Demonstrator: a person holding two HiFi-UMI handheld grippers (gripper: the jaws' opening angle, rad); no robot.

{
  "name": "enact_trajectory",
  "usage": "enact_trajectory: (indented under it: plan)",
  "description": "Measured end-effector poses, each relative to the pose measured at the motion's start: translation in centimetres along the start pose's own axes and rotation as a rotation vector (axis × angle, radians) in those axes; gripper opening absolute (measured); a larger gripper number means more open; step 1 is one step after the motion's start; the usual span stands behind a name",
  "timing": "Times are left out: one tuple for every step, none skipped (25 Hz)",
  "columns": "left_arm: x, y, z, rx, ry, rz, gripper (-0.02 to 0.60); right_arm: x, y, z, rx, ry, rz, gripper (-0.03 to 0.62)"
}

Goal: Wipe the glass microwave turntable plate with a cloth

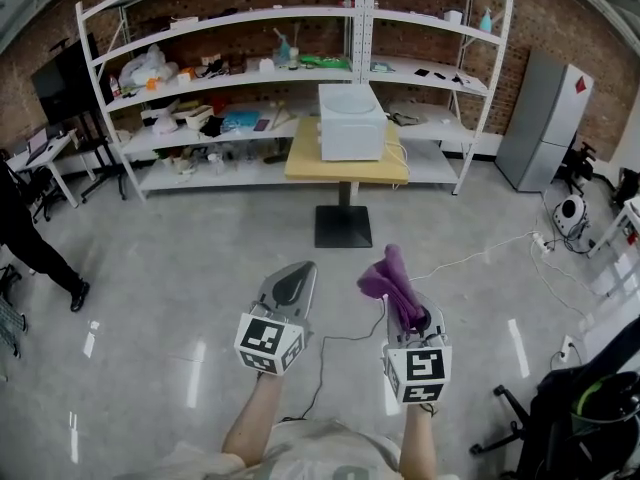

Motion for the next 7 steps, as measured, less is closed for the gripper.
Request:
enact_trajectory:
  plan:
    - [0.02, -0.1, -0.08, 0.002, -0.001, -0.001, 0.002, 0.04, -0.04, 0.11, 0.006, -0.007, 0.001, 0.051]
    - [0.05, -0.14, -0.09, 0.004, -0.003, -0.002, 0.002, 0.13, -0.03, 0.19, 0.012, -0.009, 0.0, 0.051]
    - [0.09, -0.14, -0.05, 0.005, -0.005, -0.002, 0.002, 0.2, 0.01, 0.23, 0.015, -0.008, -0.002, 0.051]
    - [0.14, -0.15, 0.0, 0.005, -0.006, -0.001, 0.002, 0.26, 0.03, 0.25, 0.014, -0.005, -0.005, 0.051]
    - [0.21, -0.17, 0.04, 0.005, -0.007, -0.001, 0.002, 0.29, 0.04, 0.26, 0.011, -0.002, -0.007, 0.051]
    - [0.28, -0.2, 0.08, 0.005, -0.006, -0.001, 0.002, 0.32, 0.04, 0.26, 0.007, 0.001, -0.01, 0.051]
    - [0.37, -0.24, 0.12, 0.005, -0.006, -0.001, 0.002, 0.36, 0.04, 0.26, 0.004, 0.004, -0.012, 0.051]
Point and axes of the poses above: the fingertips, and each gripper's own axes: y forward along the fingers, z to its left, x out of its top, the point moved 7 cm from there along -y, backward along the fingers, and after that the axes turned 15 degrees about -z, right-handed, at the moved point
